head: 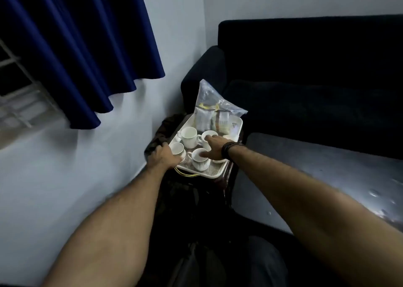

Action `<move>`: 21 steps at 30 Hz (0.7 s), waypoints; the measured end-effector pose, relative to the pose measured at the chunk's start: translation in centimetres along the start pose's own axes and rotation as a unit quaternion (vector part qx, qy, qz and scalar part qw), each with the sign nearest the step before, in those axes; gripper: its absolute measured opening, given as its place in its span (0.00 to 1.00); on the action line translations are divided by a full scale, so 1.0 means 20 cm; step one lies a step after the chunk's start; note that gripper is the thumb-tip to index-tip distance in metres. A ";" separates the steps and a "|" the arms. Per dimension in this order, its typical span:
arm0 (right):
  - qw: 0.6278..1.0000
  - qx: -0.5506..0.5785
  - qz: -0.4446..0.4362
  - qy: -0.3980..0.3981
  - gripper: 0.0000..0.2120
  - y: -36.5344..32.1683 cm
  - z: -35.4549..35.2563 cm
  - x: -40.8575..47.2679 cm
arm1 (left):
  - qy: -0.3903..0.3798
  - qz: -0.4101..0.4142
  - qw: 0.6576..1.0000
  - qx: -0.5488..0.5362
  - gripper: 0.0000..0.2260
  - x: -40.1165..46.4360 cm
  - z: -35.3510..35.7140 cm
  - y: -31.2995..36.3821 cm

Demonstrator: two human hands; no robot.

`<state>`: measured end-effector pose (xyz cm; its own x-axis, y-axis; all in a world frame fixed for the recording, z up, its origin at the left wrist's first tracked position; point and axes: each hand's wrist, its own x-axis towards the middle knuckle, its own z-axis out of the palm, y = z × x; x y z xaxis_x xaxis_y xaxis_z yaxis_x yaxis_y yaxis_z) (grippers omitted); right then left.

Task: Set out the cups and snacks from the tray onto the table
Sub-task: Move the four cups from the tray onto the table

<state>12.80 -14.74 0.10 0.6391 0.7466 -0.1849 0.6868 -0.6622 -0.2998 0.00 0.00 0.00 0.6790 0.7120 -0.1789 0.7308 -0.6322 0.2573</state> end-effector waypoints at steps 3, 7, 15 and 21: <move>0.999 0.005 0.026 -0.029 0.39 -0.03 0.07 0.04 | -0.003 -0.031 0.999 -0.021 0.41 0.02 0.04 -0.01; 0.999 0.007 0.014 -0.043 0.40 -0.04 0.15 0.10 | -0.003 -0.042 0.999 -0.022 0.35 0.10 0.12 0.01; 1.000 0.007 -0.020 -0.017 0.31 -0.04 0.28 0.20 | 0.036 -0.102 0.992 -0.064 0.36 0.26 0.24 0.10; 0.999 0.036 -0.008 0.014 0.32 -0.02 0.33 0.24 | 0.051 -0.107 0.992 -0.036 0.37 0.34 0.30 0.11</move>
<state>13.26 -10.48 -6.92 0.6384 0.7540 -0.1546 0.6708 -0.6435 -0.3687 6.63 1.62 -6.33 0.4963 0.8567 -0.1408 0.8478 -0.4432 0.2912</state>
